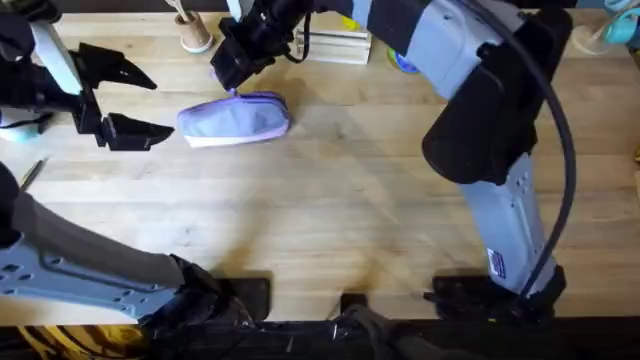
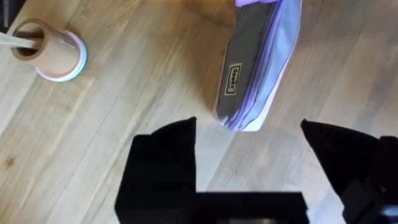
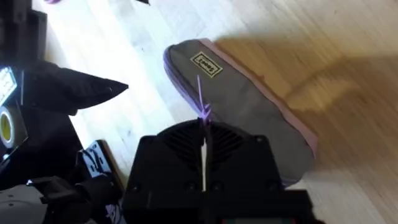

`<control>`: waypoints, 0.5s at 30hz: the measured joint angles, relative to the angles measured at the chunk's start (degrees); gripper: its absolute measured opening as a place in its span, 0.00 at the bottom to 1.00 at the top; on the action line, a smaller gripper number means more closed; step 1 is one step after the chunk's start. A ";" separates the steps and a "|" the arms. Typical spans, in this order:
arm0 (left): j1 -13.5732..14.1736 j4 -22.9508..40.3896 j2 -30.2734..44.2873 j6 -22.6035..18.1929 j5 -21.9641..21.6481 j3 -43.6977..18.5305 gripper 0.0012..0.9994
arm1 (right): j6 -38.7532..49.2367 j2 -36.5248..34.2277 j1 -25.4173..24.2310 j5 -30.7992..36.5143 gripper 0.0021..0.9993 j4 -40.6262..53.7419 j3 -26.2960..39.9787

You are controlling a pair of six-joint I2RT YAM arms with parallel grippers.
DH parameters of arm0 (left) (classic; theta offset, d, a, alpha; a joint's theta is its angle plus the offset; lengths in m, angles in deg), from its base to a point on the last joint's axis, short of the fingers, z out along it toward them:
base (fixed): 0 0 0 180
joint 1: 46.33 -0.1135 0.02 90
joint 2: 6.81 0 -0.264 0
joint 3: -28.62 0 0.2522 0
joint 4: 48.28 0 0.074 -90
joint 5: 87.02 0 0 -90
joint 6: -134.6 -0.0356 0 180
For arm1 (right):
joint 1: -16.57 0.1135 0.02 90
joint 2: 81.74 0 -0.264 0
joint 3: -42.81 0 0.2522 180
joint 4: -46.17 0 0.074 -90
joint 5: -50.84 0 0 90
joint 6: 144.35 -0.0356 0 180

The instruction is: Unzip the bag, pick up the pens from the table one at a time and place them inside, then zip the bag closed.

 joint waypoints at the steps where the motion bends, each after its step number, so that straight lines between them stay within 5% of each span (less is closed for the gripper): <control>1: 0.27 -0.01 0.90 0.00 0.06 0.00 0.99 | 0.01 0.00 0.00 0.00 0.03 0.00 0.00; 15: 6.70 -1.93 8.43 0.02 3.32 0.02 0.99 | 0.01 0.00 0.00 0.00 0.03 -0.02 0.00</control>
